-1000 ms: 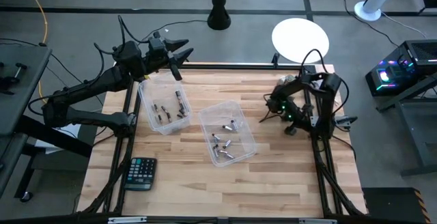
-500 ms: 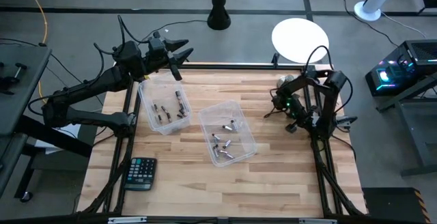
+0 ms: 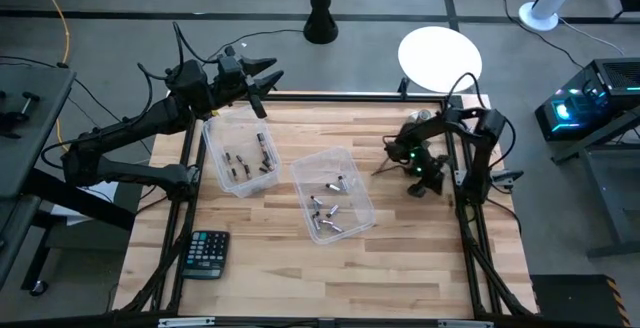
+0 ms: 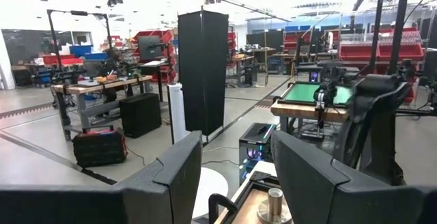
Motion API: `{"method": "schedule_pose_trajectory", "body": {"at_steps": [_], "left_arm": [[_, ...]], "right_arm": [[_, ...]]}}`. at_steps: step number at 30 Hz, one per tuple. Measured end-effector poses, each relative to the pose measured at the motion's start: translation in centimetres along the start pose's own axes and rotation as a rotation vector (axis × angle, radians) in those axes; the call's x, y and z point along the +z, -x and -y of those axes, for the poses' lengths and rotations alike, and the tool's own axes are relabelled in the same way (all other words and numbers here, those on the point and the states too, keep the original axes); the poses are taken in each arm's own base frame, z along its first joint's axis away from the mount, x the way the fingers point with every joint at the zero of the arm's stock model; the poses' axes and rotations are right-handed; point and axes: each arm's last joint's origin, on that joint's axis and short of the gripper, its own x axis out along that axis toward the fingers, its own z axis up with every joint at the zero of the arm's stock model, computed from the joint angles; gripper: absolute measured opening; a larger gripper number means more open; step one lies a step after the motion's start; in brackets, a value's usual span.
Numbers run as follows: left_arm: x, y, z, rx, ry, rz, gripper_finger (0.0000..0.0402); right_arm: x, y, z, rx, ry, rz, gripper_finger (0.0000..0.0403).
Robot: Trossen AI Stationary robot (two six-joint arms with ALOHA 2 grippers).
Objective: Sort batteries
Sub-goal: Put the silver battery into the right transparent bin
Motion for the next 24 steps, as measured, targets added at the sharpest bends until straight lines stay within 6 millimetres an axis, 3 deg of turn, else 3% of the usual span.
{"method": "schedule_pose_trajectory", "body": {"at_steps": [3, 6, 10, 14, 24], "left_arm": [[0.0, 0.0, 0.0, 0.0, 0.0, 0.0, 0.0168], [0.0, 0.0, 0.0, -0.001, 0.004, 0.0, 0.0168], [0.0, 0.0, 0.0, -0.002, 0.007, -0.003, 0.0168], [-0.1, 0.0, 0.0, -0.002, 0.007, -0.008, 0.0168], [-0.1, 0.0, 0.0, -0.002, 0.001, -0.014, 0.0168]], "right_arm": [[-0.3, 2.6, -1.4, -0.012, 0.018, 0.142, 0.0], [-1.4, 3.4, -1.7, 0.029, -0.042, 0.169, 0.0], [-2.4, 3.1, -2.4, 0.083, -0.139, 0.182, 0.0], [-3.2, 3.0, -3.8, 0.107, -0.183, 0.321, 0.0], [-6.9, 4.2, -9.5, 0.285, -0.3, 0.755, 0.0]]}}
